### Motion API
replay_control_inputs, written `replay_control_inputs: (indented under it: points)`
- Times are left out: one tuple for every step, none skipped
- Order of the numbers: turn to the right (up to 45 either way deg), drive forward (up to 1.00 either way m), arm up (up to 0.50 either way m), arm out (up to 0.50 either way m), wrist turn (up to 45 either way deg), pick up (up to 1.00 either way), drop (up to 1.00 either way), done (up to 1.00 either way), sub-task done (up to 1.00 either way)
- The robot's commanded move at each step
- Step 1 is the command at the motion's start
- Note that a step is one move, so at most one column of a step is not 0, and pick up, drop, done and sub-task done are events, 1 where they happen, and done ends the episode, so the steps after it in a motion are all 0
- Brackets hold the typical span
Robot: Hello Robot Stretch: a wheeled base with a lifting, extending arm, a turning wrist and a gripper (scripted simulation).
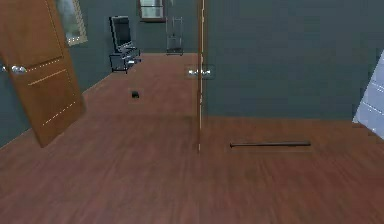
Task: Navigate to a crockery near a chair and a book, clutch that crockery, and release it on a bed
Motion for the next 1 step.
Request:
replay_control_inputs:
  points:
    - [-15.0,0.00,0.00,0.00,0.0,0.00,0.00,0.00,0.00]
